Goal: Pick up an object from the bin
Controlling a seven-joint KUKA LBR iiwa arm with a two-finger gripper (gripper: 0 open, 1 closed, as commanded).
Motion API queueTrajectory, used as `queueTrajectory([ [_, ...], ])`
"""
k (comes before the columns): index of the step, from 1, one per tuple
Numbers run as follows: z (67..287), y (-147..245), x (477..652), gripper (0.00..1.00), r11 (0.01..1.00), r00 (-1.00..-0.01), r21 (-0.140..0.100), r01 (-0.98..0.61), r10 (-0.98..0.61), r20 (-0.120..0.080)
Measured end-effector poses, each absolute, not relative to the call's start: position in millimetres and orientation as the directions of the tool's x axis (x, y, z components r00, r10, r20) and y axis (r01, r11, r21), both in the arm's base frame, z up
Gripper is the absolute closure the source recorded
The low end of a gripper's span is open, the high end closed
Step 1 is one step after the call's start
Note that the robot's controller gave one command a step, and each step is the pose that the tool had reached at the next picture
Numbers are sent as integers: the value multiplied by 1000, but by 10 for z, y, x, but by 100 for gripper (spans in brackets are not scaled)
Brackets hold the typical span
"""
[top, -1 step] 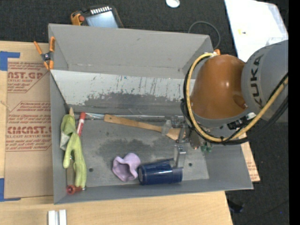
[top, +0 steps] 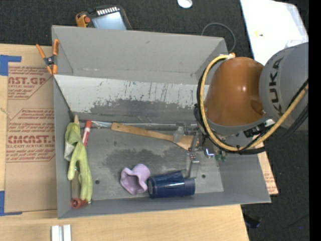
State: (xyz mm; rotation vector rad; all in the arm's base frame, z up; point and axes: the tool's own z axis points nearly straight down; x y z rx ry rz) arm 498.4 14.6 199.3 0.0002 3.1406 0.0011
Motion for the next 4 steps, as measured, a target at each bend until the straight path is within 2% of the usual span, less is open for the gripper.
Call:
queueTrajectory([
  [1,1365,178,4895,0,995,-995,0,-101,-101,-4],
  [2,1227,931,4857,0,960,-960,-2,-281,-281,-5],
  [3,1195,1400,4858,0,924,-924,1,-381,-381,-4],
  [4,717,1594,5129,0,909,-909,-2,-417,-417,-5],
])
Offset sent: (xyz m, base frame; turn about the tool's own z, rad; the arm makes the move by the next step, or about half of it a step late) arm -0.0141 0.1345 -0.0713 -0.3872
